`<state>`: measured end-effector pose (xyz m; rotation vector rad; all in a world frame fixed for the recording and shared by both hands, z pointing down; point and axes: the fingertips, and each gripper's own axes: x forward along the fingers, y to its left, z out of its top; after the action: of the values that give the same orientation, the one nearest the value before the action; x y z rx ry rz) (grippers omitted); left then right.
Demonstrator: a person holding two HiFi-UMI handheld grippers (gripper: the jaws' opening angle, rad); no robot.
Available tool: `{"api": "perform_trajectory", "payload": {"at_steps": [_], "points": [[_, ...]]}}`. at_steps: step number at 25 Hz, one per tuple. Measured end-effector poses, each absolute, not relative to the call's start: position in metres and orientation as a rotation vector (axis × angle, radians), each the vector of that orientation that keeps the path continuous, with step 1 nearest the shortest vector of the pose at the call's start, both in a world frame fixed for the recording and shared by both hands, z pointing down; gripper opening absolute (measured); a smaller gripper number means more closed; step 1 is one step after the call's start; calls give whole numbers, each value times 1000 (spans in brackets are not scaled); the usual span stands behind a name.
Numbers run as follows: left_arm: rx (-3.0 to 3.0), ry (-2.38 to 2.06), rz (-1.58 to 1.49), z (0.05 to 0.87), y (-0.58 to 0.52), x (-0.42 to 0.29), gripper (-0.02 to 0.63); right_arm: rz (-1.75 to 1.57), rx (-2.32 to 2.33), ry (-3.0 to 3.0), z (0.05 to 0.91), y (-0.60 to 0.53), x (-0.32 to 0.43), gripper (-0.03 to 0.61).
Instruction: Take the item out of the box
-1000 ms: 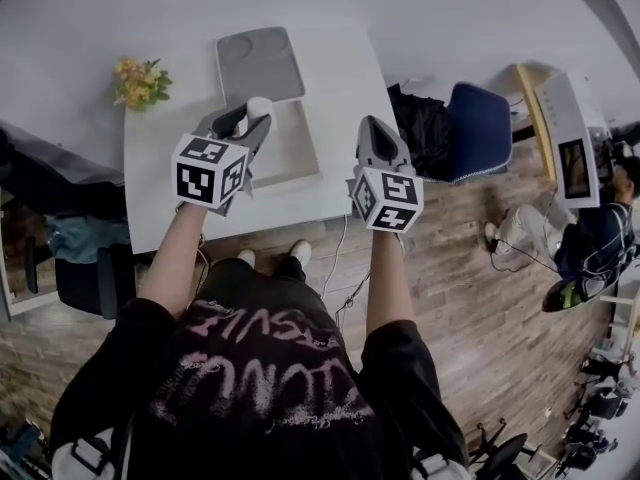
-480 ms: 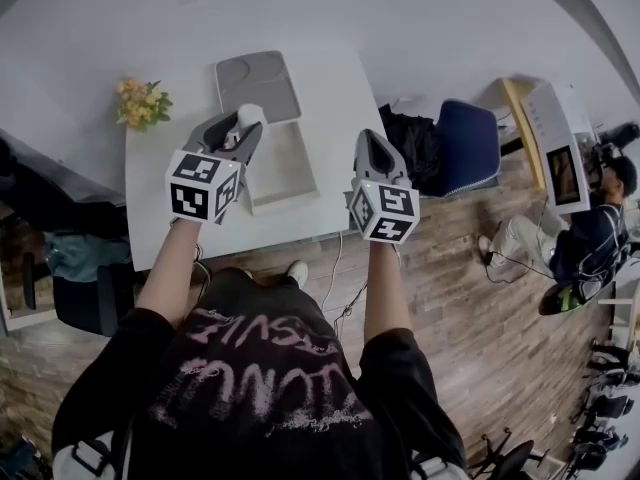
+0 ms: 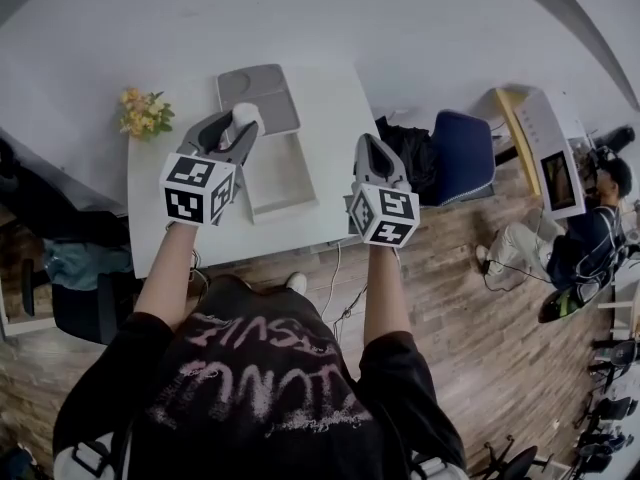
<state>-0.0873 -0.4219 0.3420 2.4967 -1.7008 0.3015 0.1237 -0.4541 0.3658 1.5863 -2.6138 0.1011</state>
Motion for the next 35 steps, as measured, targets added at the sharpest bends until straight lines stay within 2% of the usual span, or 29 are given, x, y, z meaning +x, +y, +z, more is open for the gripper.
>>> {"api": "perform_trajectory", "payload": {"at_steps": [35], "points": [[2547,-1754,259,306,-412,-97,167,-28,1611,-2611,327,-445,123,9]]}}
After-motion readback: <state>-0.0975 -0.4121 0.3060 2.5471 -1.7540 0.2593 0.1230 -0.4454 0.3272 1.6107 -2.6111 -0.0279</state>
